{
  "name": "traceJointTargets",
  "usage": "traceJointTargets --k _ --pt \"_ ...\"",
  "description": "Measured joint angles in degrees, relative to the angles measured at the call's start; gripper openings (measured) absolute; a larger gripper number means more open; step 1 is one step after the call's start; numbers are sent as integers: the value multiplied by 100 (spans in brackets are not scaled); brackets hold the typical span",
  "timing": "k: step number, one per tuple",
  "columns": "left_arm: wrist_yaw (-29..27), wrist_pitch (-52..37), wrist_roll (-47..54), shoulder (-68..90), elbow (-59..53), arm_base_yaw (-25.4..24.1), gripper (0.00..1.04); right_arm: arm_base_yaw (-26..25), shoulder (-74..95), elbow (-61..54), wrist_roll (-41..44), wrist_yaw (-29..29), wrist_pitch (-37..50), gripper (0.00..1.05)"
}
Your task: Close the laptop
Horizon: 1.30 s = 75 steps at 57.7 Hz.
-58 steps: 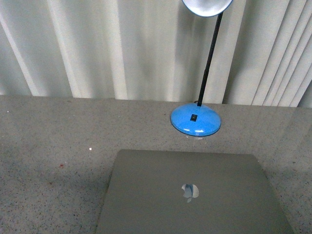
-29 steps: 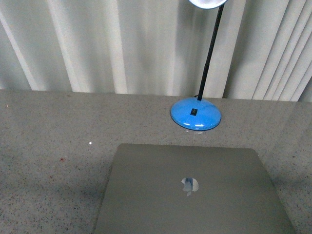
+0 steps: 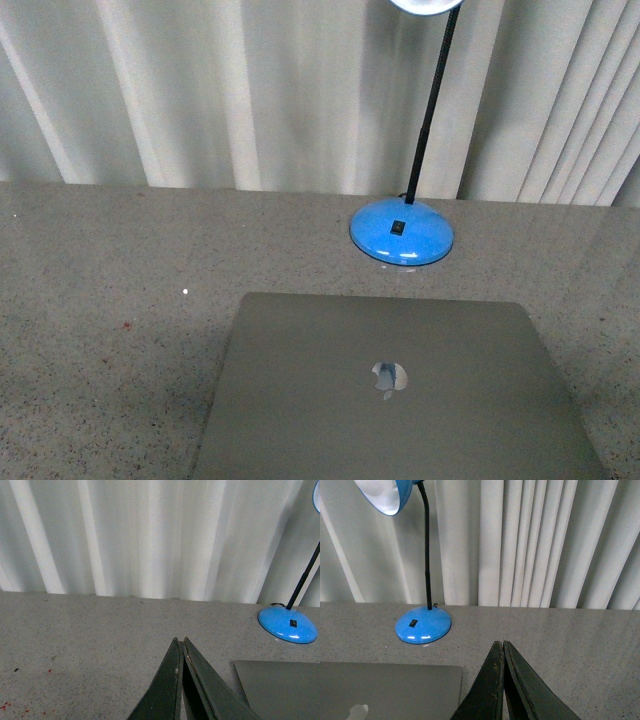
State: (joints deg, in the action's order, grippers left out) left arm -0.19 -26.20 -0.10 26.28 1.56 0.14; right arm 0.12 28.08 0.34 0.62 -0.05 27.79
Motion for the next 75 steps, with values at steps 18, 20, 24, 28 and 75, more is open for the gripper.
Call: traceJointTargets --k 18,20,24,28,75 --pt "2 741 0 -774 -2 0 4 0 -822 0 0 0 -785 3" --pt "2 800 0 -837 -2 0 4 0 -892 0 0 0 -846 3" --pt "2 946 0 -975 -2 0 4 0 -1045 0 0 0 -999 3" --pt "2 1080 0 -1110 -2 0 4 0 -1185 0 0 0 -1143 3" --pt "17 2608 -4 -2610 0 0 11 -4 -2782 2 0 -2 -2776 3"
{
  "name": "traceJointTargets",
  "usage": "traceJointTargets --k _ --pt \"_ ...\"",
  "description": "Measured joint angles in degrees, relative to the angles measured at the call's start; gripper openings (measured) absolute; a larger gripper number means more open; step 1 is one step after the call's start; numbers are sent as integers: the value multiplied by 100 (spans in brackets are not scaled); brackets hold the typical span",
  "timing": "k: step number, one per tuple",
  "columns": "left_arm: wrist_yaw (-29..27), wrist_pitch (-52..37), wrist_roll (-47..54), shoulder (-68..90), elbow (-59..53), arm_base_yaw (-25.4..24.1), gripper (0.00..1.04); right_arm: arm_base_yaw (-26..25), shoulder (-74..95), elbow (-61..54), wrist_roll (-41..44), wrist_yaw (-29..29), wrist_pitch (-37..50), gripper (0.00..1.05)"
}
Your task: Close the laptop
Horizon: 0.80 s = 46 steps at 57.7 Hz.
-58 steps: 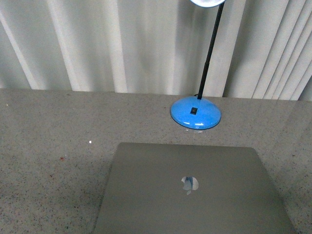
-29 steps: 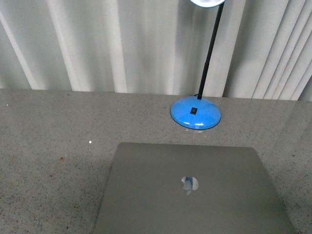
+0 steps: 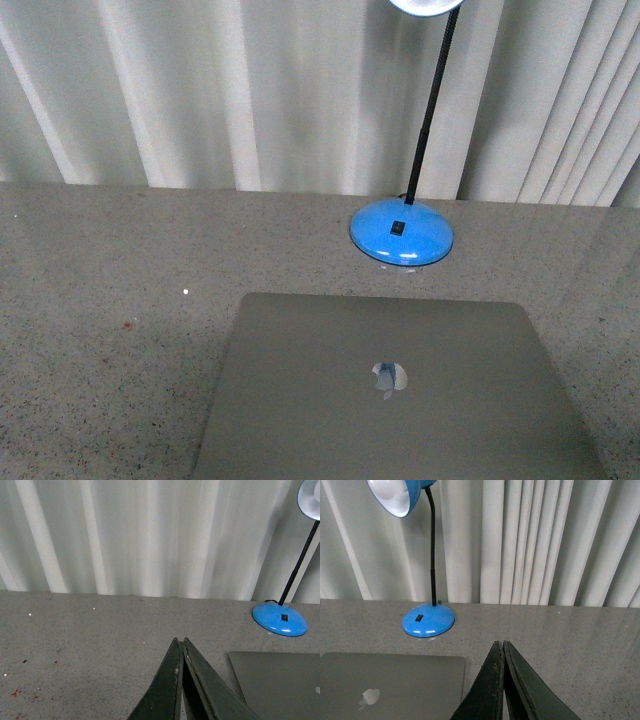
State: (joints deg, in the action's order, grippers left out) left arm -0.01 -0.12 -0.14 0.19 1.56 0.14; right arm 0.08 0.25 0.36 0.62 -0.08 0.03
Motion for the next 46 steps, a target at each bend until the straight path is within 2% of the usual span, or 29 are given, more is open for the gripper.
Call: traceJointTargets --k 2,4,21,26,29,30,34,46 --pt "0 0 2 2 0 0 20 0 0 0 2 0 0 6" --pt "2 0 2 2 0 0 29 0 0 0 2 0 0 14" --pt "2 0 2 0 0 0 79 0 0 0 0 0 0 64" --pt "2 0 4 0 0 0 99 0 0 0 0 0 0 85" --pt "0 0 2 0 0 0 97 0 0 0 0 0 0 98" --pt "0 0 2 0 0 0 97 0 0 0 -2 0 0 99" --pt "0 0 2 0 0 0 98 0 0 0 0 0 0 97" --pt "0 0 2 0 0 0 98 0 0 0 -2 0 0 97"
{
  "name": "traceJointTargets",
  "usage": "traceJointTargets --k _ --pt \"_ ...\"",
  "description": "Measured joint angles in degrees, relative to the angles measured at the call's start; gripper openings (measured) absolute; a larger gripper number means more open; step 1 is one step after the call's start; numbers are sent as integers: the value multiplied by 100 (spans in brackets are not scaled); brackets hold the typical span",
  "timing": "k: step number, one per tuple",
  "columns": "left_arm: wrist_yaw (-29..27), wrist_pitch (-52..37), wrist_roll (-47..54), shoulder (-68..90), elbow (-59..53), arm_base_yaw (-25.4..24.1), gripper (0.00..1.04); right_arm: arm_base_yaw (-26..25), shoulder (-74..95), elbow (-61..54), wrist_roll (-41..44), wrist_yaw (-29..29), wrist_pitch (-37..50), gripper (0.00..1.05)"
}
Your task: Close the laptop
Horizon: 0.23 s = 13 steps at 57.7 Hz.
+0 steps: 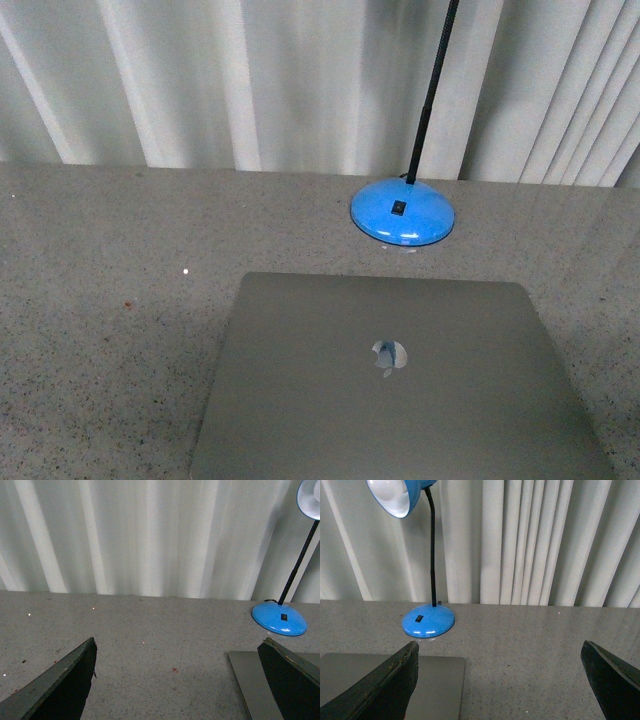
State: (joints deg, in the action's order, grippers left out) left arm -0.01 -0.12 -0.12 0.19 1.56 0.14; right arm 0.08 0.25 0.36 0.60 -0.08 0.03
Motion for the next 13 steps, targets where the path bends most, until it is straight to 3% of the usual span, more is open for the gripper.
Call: traceJointTargets --k 13 --pt "2 0 0 0 0 0 98 0 0 0 0 0 0 97"
